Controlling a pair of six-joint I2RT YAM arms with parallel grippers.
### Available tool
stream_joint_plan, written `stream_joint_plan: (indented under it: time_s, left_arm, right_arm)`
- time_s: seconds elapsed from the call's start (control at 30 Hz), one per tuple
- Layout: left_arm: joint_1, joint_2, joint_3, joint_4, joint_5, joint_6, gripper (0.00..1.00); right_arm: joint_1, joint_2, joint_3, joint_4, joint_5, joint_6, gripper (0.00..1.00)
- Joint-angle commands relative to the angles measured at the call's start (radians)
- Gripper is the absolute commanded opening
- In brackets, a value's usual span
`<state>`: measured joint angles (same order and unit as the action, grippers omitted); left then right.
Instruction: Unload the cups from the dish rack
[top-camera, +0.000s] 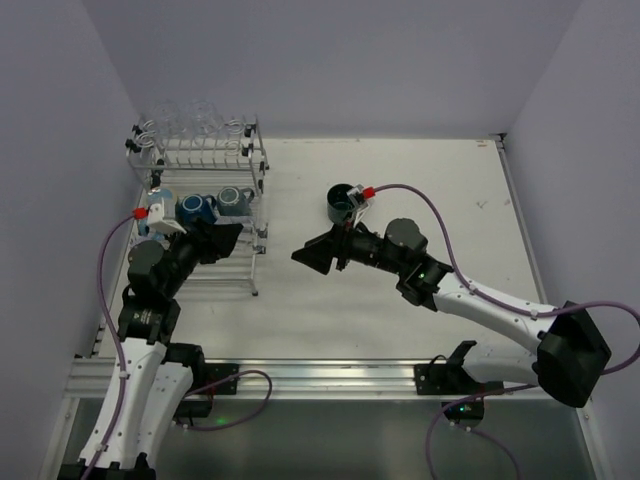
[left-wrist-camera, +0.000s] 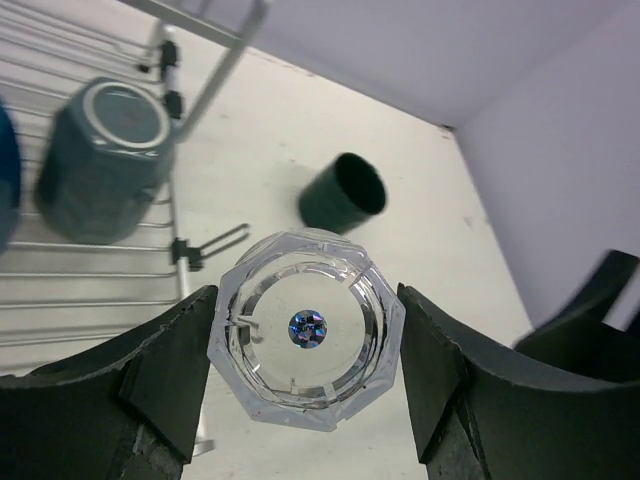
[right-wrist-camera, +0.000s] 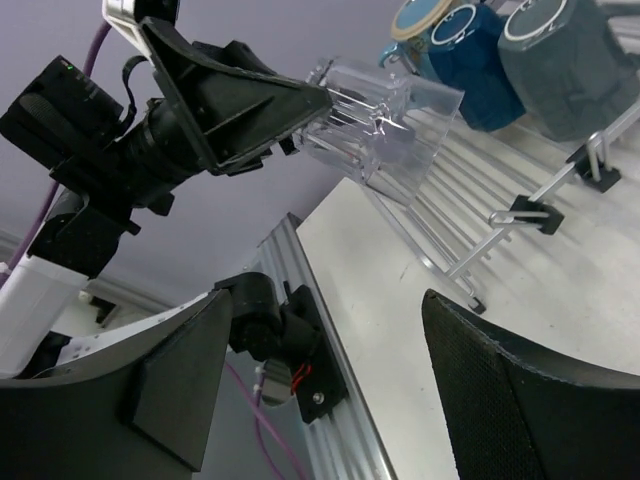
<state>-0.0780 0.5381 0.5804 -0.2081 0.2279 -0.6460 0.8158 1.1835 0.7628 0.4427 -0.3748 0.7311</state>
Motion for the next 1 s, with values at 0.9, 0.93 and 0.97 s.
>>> stream_joint_plan:
  time_s: [0.9,0.93,0.97]
  left_arm:
    - [0.004,-0.098,-0.163,0.544,0.548,-0.419,0.44]
    - [0.004,-0.093,-0.165,0.550,0.553,-0.416,0.46]
    - [0.004,-0.087,-0.162,0.549,0.559,-0.400,0.52]
  right_arm:
    - [0.121,0.149,0.030,0.442,-0.032,0.206,0.35]
    - [0.121,0.160,0.045,0.447,-0.038,0.206,0.31]
    - [0.121,0.160,0.046,0.458,-0.038,0.211,0.26]
